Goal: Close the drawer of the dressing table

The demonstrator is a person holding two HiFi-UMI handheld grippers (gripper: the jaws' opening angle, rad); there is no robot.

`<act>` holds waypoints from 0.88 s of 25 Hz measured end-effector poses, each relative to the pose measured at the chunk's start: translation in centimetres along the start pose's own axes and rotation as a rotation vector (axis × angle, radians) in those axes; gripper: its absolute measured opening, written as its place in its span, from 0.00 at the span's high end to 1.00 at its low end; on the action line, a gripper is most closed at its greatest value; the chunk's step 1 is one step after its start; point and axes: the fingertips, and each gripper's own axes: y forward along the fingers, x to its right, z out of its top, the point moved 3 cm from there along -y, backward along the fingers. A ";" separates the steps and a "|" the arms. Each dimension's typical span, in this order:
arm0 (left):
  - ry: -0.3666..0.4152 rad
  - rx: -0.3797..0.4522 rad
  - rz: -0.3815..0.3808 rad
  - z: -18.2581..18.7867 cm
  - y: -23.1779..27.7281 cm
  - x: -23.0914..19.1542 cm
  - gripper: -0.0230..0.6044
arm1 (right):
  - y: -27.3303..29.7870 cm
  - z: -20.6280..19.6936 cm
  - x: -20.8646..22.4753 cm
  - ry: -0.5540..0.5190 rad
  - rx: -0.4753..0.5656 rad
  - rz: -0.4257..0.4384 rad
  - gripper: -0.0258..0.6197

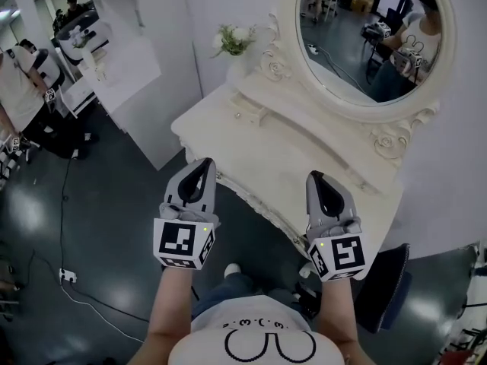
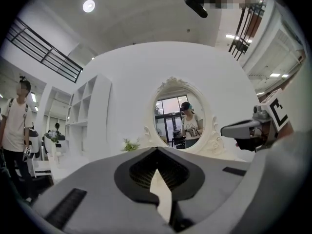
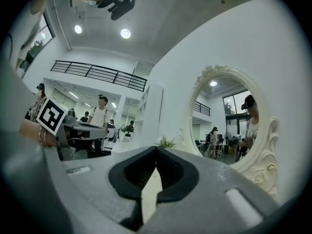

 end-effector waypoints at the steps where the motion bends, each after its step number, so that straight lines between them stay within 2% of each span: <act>1: 0.003 -0.002 -0.008 -0.1 0.4 -1.1 0.97 | 0.9 0.0 -0.6 -0.008 -0.004 -0.005 0.96; 4: 0.010 -0.004 -0.044 -0.6 1.4 -3.4 0.97 | 3.2 -0.2 -2.1 -0.019 -0.021 -0.012 0.96; 9: -0.034 -0.041 -0.084 -2.1 3.5 -5.8 0.97 | 5.8 -0.6 -2.3 -0.013 -0.046 -0.036 0.96; 15: -0.103 -0.058 -0.097 -4.0 6.9 -8.1 0.97 | 8.8 -2.5 -0.9 0.011 -0.076 -0.065 0.96; 22: -0.090 -0.093 -0.121 -5.9 14.4 -10.5 0.97 | 14.6 -4.8 2.6 0.031 -0.090 -0.104 0.96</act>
